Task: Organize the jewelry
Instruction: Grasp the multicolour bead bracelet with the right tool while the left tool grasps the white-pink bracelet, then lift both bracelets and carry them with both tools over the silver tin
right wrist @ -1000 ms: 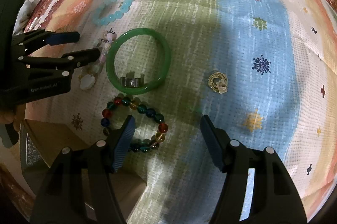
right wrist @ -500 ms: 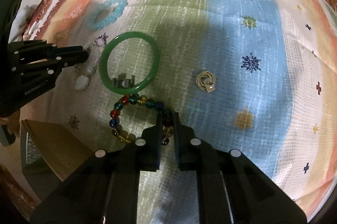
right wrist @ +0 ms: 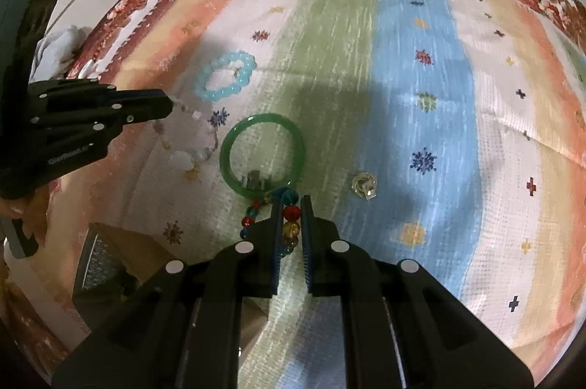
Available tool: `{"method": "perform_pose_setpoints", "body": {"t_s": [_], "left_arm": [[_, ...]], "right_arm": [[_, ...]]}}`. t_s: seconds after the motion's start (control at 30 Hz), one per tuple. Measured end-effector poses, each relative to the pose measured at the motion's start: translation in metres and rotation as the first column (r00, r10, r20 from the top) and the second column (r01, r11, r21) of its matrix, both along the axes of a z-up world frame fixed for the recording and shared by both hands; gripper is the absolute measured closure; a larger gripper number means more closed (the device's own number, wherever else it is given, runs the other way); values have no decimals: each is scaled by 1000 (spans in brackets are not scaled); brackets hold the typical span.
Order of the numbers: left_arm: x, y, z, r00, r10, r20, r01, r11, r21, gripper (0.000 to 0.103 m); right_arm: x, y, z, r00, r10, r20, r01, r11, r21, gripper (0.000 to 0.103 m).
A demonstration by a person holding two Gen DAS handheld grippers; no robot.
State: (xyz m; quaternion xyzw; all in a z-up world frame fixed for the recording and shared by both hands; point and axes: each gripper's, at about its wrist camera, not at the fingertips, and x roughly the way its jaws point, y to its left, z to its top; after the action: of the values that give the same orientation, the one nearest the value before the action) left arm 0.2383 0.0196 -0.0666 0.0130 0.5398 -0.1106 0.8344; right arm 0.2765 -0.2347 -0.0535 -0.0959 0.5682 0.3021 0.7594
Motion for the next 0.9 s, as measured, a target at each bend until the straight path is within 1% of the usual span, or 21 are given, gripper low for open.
{"method": "perform_pose_setpoints", "body": {"t_s": [0.23, 0.37, 0.47, 0.63, 0.8, 0.9], "left_arm": [[-6, 0, 17, 998, -8, 55, 9, 1000, -9, 93], [-8, 0, 21, 998, -10, 62, 10, 1000, -10, 93], [-10, 0, 21, 998, -12, 63, 13, 1000, -16, 93], [-13, 0, 22, 998, -4, 69, 4, 1000, -1, 93], [-19, 1, 31, 996, 12, 92, -11, 1000, -7, 93], [-24, -3, 35, 995, 4, 104, -4, 1000, -9, 93]], "right_arm": [[-2, 3, 10, 999, -12, 36, 12, 1000, 7, 92], [-2, -2, 20, 998, -37, 60, 35, 999, 32, 92], [-2, -5, 21, 997, -50, 64, 47, 998, 44, 92], [-3, -6, 23, 997, -43, 66, 39, 998, 58, 92], [-8, -8, 32, 996, -39, 82, 33, 996, 83, 92], [-10, -10, 35, 996, -41, 83, 34, 996, 86, 92]]}}
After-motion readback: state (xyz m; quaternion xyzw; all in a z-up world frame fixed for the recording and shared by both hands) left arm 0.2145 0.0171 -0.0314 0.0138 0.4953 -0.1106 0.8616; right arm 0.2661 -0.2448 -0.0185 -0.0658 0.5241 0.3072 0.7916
